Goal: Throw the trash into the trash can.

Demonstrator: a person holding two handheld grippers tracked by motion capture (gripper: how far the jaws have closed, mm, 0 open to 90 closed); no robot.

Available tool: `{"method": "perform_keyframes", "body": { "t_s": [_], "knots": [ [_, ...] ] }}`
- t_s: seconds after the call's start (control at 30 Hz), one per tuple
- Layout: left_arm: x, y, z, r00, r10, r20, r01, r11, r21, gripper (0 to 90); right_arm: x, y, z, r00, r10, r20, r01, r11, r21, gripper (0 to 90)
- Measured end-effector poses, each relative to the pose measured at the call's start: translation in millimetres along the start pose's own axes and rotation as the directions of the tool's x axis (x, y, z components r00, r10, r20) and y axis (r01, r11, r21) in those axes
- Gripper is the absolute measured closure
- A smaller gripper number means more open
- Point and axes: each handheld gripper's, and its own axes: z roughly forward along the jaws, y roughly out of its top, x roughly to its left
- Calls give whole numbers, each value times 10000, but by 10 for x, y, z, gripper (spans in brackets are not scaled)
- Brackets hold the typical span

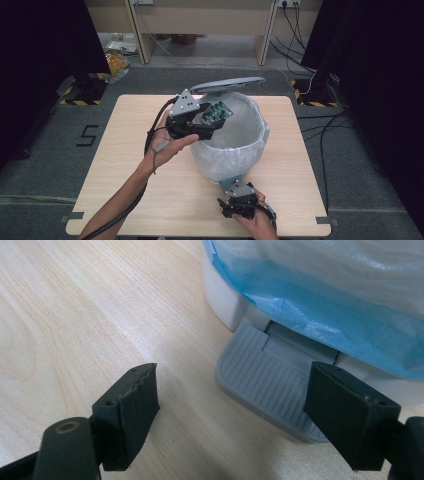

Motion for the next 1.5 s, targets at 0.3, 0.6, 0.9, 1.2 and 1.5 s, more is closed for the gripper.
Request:
{"method": "perform_keyframes", "body": {
  "t_s": [0.3, 0.6, 0.9, 1.2, 1.5],
  "knots": [
    [-27, 17, 136, 9999, 77, -96, -76, 9998, 170, 338, 2, -1, 2, 10000, -44, 35, 44, 10000, -32, 217],
    [-27, -11, 252, 9994, 63, -350, -50, 9993, 377, 338, 2, -1, 1, 10000, -37, 34, 37, 10000, -31, 217],
    [-21, -27, 245, 9991, -109, -399, 126, 9990, 435, 240, 3, -2, 1, 10000, -67, 30, 67, 10000, -19, 217],
    [-18, -33, 93, 9994, -15, -333, 26, 9994, 332, 239, 2, -2, 0, 10000, -70, 28, 70, 10000, -14, 217],
    [123, -141, -166, 9978, -400, -520, 410, 9990, 175, 221, 4, -2, 1, 10000, -65, 38, 65, 10000, -15, 217]
  ]
}}
